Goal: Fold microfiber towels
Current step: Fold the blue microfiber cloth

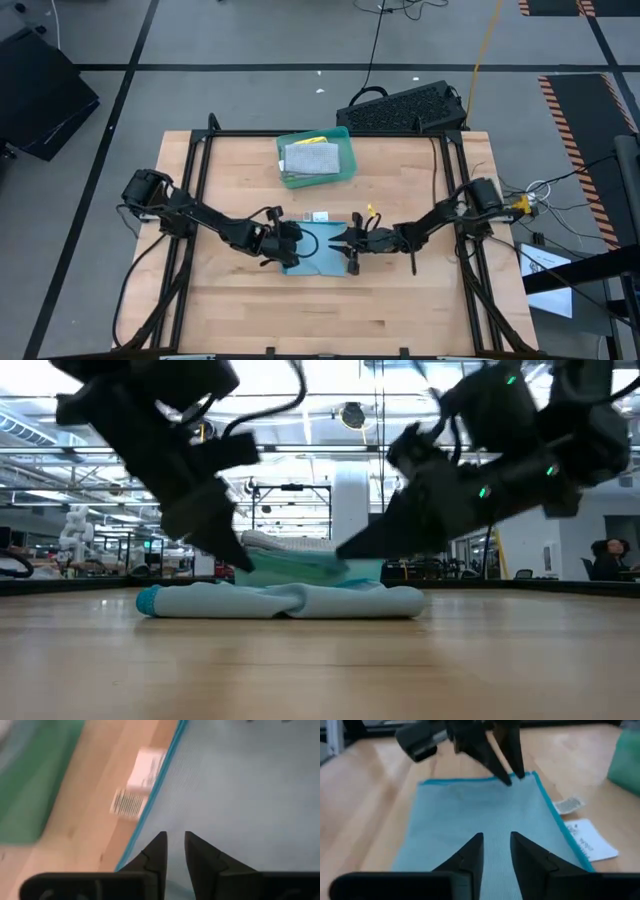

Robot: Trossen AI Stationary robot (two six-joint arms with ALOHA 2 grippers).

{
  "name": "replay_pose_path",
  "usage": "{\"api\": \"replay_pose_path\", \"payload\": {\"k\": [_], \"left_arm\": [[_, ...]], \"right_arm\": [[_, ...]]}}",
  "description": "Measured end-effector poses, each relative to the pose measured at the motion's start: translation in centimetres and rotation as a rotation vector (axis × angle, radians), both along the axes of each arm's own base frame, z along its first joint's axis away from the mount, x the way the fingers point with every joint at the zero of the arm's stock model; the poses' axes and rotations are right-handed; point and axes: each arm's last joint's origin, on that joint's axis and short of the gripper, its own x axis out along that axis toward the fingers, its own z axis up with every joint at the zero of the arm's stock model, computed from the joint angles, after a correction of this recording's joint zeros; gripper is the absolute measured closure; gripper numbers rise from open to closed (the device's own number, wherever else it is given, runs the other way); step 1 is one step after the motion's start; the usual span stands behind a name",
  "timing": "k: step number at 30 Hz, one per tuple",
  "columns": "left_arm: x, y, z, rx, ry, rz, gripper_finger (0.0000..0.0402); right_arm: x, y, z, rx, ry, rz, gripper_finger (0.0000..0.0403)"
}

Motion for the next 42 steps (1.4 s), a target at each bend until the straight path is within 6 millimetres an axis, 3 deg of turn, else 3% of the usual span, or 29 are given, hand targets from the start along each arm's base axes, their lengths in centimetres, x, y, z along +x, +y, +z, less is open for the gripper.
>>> {"api": "replay_pose_path", "payload": {"k": [7, 13, 17, 21, 27, 34, 38, 42], "left_arm": [[-2.3, 1.8, -2.8, -0.004, 0.053, 0.078, 0.0363], [-2.6, 2.8, -3.1, 0.037, 0.089, 0.060, 0.0364], [-2.0, 2.9, -1.3, 0.070, 0.101, -0.028, 0.0366], [-1.2, 2.2, 2.5, 0.019, -0.051, -0.073, 0.0366], [-0.7, -1.5, 5.7, -0.166, -0.318, -0.243, 0.0366], [-1.2, -6.3, 1.4, -0.293, -0.216, -0.274, 0.0366], [-1.5, -6.9, -1.8, -0.291, -0.107, -0.226, 0.0366], [-1.6, -6.9, -3.3, -0.306, -0.043, -0.172, 0.0366]], "right_arm": [[0.8, -0.8, -2.5, 0.018, 0.060, -0.038, 0.0362], [0.6, -0.9, -2.8, 0.074, 0.102, -0.068, 0.0383], [0.6, -0.4, -1.5, 0.087, 0.064, -0.052, 0.0385], [0.5, -0.2, 1.5, 0.077, 0.008, -0.032, 0.0385], [-0.2, -0.1, 4.1, 0.051, 0.007, -0.020, 0.0385], [0.5, 1.1, 3.5, 0.082, -0.022, 0.009, 0.0385], [2.0, 2.1, 2.0, 0.076, -0.003, 0.030, 0.0385], [3.1, 2.6, -0.1, 0.074, 0.048, 0.035, 0.0385]]}}
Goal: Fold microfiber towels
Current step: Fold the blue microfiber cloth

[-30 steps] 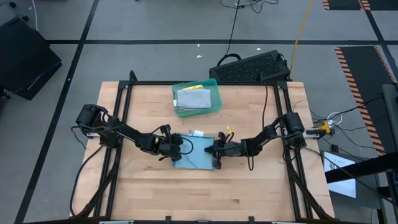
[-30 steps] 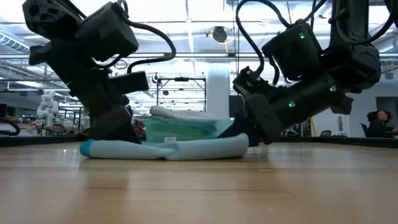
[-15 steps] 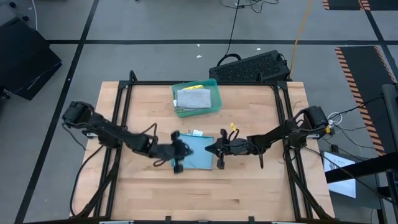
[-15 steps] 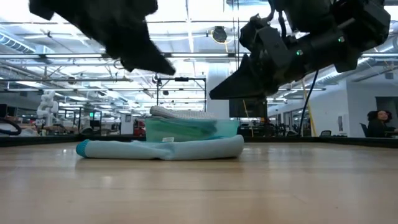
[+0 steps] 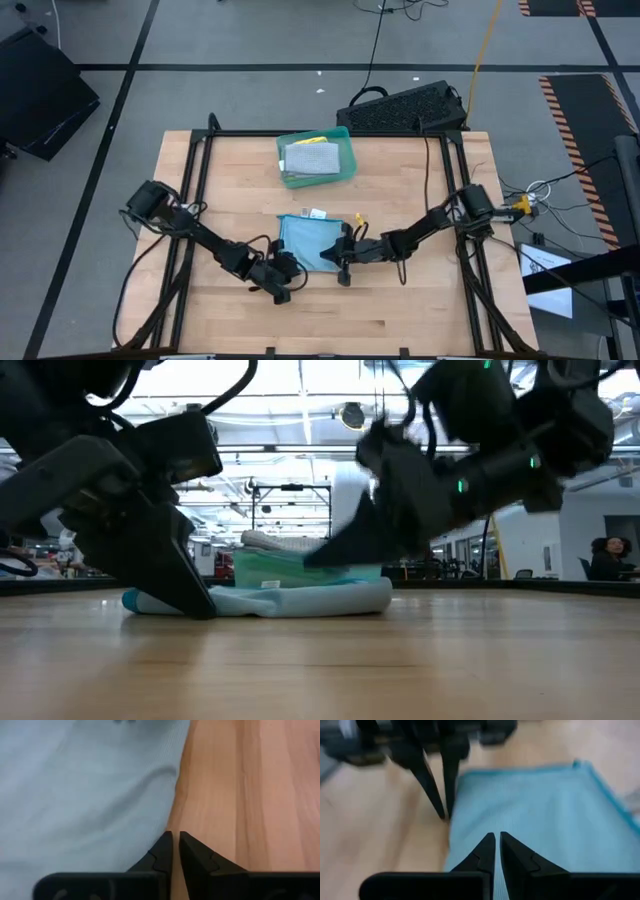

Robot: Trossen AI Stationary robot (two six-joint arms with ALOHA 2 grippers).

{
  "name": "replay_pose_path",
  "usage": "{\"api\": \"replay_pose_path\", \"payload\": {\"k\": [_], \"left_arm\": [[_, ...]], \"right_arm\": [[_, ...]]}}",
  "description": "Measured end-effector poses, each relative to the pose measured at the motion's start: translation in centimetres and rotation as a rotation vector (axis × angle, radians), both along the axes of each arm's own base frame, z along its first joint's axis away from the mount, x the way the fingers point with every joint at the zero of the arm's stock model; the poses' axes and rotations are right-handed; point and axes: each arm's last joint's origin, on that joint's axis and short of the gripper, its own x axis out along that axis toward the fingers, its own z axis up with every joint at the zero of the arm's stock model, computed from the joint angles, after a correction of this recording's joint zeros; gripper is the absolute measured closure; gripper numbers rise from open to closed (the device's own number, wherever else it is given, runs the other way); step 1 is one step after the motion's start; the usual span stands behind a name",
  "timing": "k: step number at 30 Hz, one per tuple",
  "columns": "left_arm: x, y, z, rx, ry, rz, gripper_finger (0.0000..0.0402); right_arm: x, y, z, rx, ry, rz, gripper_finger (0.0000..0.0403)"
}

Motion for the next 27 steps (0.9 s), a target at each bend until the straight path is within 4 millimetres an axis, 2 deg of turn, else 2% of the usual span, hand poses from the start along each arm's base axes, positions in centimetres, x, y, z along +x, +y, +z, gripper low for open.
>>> {"api": "replay_pose_path", "payload": {"k": [4, 12, 16, 20, 23, 27], "left_arm": [[-0.3, -0.1, 0.0, 0.006, 0.032, -0.012, 0.0366], [-2.5, 1.0, 2.4, 0.071, 0.152, -0.051, 0.0366], [-2.7, 1.4, 4.6, 0.052, 0.082, -0.033, 0.0366], [-2.0, 0.9, 5.8, -0.001, -0.044, -0.041, 0.0366], [-1.4, 0.5, 5.6, -0.027, -0.084, -0.050, 0.0366], [-1.2, 0.3, 4.0, -0.033, -0.046, -0.008, 0.0366]], "right_arm": [[-0.1, 0.1, -2.1, 0.044, 0.071, -0.026, 0.0385], [-1.1, 2.6, -2.4, 0.113, 0.110, -0.021, 0.0385], [-1.5, 3.5, -2.4, 0.119, 0.098, -0.053, 0.0385], [-1.7, 4.0, -2.4, 0.130, 0.089, -0.076, 0.0385], [-1.9, 4.3, -2.4, 0.146, 0.081, -0.072, 0.0385], [-2.1, 5.0, -2.3, 0.200, 0.077, -0.074, 0.0385]]}}
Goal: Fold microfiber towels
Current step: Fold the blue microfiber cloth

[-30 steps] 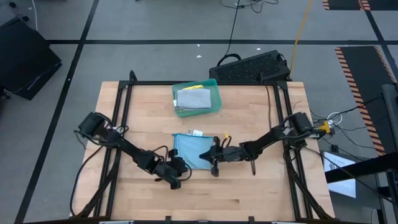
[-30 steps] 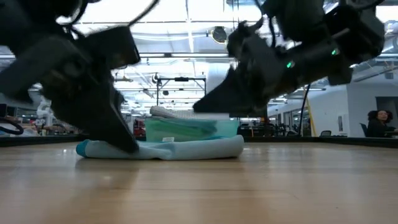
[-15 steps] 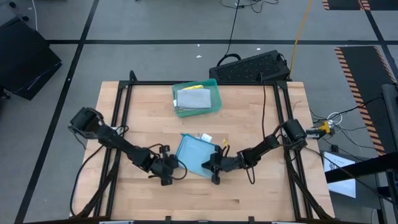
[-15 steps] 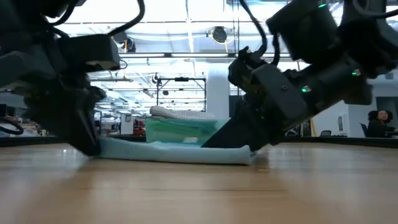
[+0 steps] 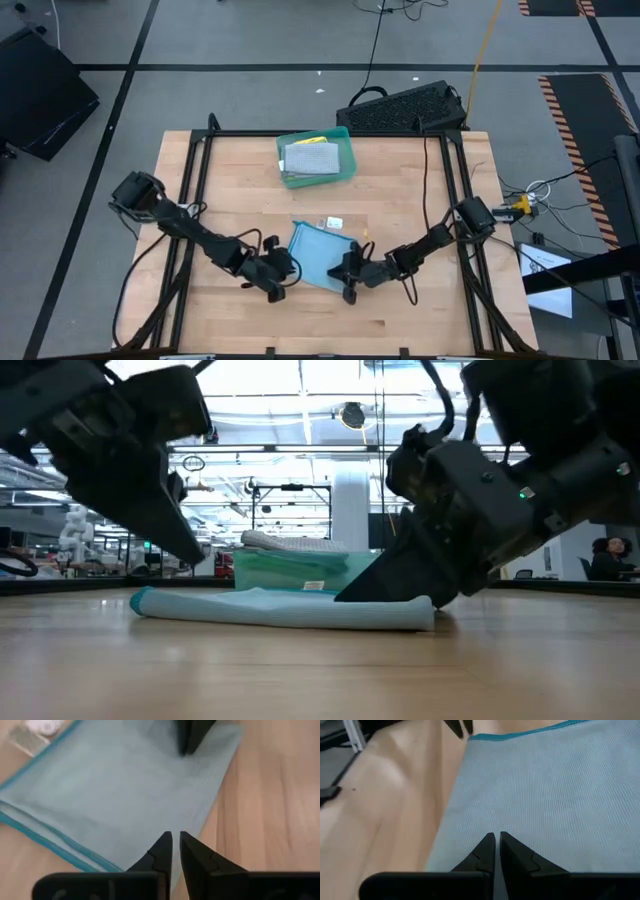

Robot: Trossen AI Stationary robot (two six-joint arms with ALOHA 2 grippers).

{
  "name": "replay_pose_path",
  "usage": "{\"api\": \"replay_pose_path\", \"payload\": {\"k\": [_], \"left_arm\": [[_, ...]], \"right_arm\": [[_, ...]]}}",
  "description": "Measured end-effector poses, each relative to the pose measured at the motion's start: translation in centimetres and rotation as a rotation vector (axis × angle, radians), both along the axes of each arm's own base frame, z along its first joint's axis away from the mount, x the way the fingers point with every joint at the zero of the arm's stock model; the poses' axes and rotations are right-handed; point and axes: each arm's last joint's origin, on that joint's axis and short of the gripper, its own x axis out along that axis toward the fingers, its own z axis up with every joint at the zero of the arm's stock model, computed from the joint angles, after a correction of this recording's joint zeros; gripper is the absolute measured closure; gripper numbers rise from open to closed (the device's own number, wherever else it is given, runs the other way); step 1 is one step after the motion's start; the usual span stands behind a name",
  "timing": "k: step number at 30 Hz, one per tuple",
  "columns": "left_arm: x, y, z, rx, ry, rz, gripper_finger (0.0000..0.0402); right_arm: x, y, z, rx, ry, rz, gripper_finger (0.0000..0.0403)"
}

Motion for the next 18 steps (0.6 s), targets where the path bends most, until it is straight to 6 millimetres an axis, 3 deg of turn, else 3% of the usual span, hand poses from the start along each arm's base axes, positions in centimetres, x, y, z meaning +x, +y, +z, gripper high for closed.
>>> {"api": "replay_pose_path", "payload": {"k": [5, 9, 13, 18], "left_arm": [[-0.3, 0.1, -2.4, 0.000, 0.118, 0.070, 0.0366], [-0.9, 0.6, -2.7, 0.019, 0.200, 0.139, 0.0366], [-1.4, 1.3, -2.1, 0.085, 0.234, 0.097, 0.0366], [-2.0, 2.5, -0.1, 0.104, 0.235, 0.064, 0.0366]], "right_arm": [[-0.3, 0.9, 0.2, 0.056, -0.019, 0.003, 0.0385], [-0.4, 1.5, 0.5, 0.095, -0.052, 0.013, 0.0385], [-0.2, 1.8, 1.1, 0.095, -0.125, 0.043, 0.0385], [0.5, 0.4, 3.3, 0.035, -0.203, 0.006, 0.0380]]}}
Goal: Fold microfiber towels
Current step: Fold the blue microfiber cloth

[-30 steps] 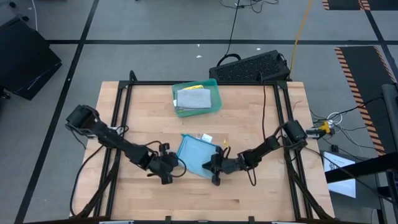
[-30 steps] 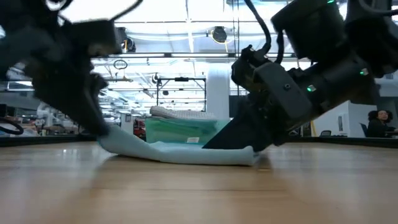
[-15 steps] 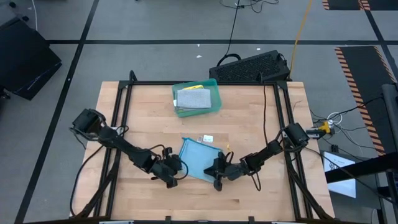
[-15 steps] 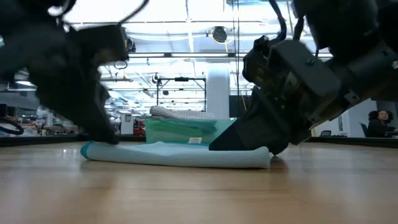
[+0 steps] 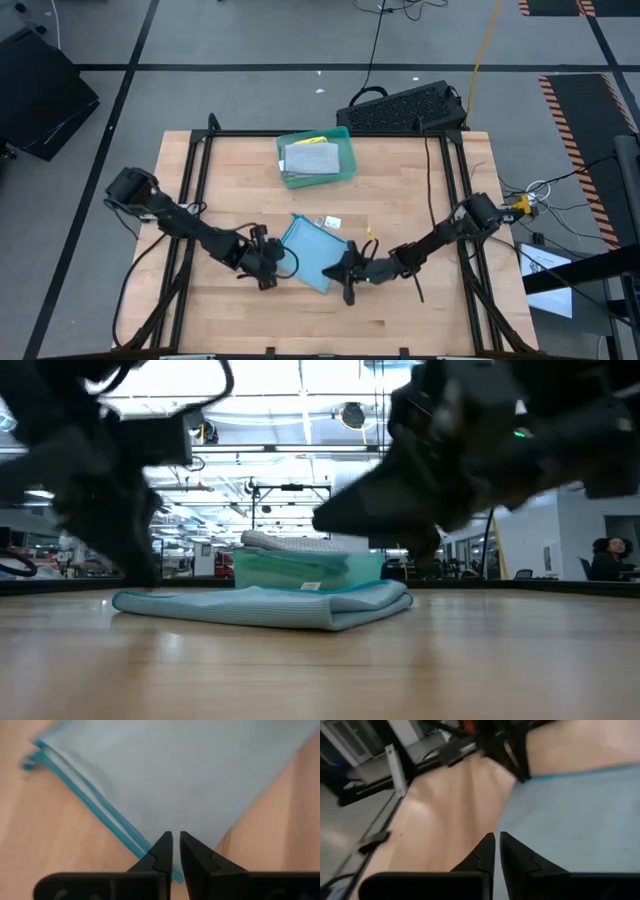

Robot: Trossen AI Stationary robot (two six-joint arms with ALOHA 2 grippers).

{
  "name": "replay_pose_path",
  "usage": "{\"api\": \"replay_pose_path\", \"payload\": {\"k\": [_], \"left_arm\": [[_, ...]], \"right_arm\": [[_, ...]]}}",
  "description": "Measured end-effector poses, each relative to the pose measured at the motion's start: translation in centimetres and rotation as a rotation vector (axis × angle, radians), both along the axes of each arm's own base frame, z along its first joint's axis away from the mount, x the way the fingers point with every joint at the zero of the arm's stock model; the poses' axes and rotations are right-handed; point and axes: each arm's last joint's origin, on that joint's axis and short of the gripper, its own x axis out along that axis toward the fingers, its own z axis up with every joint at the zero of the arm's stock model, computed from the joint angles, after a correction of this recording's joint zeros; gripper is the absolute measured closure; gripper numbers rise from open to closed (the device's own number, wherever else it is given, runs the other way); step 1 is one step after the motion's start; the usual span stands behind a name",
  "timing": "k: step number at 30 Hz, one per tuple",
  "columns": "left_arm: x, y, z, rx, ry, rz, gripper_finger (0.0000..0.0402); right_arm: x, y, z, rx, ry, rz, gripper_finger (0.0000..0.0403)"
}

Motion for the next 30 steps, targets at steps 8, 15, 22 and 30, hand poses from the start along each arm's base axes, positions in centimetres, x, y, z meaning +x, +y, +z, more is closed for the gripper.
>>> {"api": "replay_pose_path", "payload": {"k": [8, 15, 22, 30], "left_arm": [[-1.1, 0.5, 3.9, -0.247, -0.186, 0.361, 0.0366], [-1.9, -1.7, 3.1, -0.407, -0.175, 0.559, 0.0296], [-2.4, -1.8, 1.1, -0.375, -0.105, 0.713, 0.0182], [-1.4, -0.9, -1.1, -0.312, -0.039, 0.761, 0.0138]], "right_arm": [[0.7, -3.5, 2.8, -0.149, 0.048, -0.060, 0.0330], [1.3, -5.9, 3.1, -0.151, 0.081, 0.003, 0.0286], [1.5, -7.0, 2.8, -0.142, 0.110, 0.015, 0.0273], [1.9, -8.4, 3.0, -0.147, 0.110, -0.001, 0.0273]]}}
